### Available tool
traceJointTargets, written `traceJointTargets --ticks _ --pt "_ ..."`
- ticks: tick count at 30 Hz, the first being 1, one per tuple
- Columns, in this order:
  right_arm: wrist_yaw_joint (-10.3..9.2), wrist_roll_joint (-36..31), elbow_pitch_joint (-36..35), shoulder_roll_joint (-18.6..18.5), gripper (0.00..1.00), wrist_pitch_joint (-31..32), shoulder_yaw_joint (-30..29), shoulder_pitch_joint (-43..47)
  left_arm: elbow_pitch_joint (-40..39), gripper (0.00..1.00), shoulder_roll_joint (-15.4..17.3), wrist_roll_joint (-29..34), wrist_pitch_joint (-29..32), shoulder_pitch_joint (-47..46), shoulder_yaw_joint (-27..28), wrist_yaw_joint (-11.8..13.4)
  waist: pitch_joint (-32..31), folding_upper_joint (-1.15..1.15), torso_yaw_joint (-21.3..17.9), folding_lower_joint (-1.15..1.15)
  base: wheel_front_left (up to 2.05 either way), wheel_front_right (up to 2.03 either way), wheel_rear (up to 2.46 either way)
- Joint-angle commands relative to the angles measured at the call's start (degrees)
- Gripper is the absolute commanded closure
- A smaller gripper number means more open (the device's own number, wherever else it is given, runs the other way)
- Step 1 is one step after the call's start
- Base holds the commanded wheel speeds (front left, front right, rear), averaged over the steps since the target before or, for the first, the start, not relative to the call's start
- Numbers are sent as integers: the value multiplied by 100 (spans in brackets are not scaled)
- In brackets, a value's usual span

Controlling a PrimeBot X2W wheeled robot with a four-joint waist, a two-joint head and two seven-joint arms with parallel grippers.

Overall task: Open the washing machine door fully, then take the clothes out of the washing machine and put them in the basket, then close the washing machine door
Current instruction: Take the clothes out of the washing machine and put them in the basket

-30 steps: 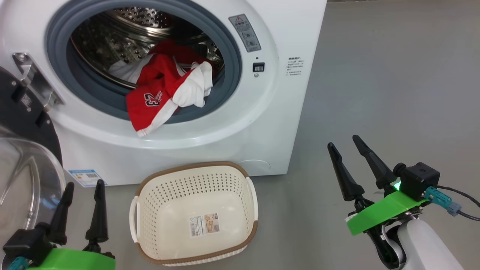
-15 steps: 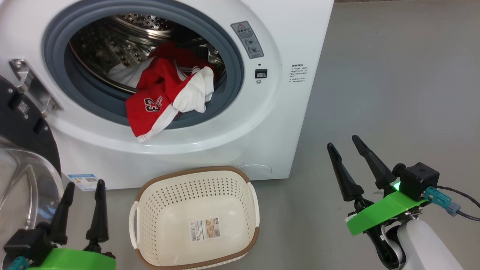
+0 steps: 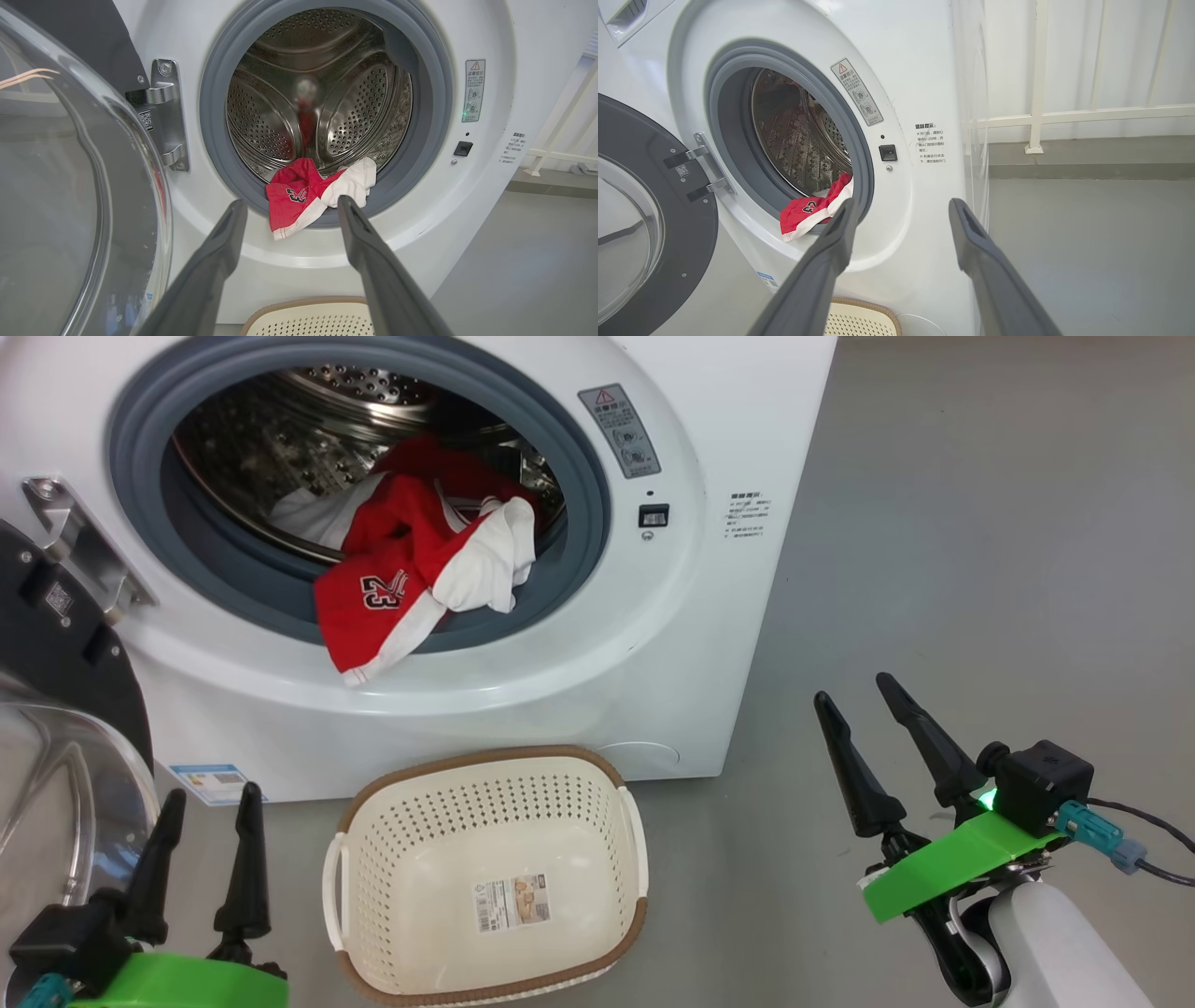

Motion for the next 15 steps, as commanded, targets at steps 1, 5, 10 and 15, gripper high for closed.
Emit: traceJointTargets --ticks 1,5,10,15 --pt "9 -58 -142 3 0 -69 131 -25 -91 0 189 6 -47 -204 197 18 15 0 1 0 0 0 0" --pt "9 -67 -145 16 0 -69 119 -37 -87 0 215 -11 -43 -232 201 14 37 0 -6 0 0 0 0" --pt "9 -83 -157 30 0 -69 102 -61 -83 0 264 -30 -4 -328 186 0 112 0 -29 0 0 0 0" --pt "9 -131 -216 38 0 -69 74 -121 -14 0 290 -10 50 -675 84 -51 306 0 -62 0 0 0 0"
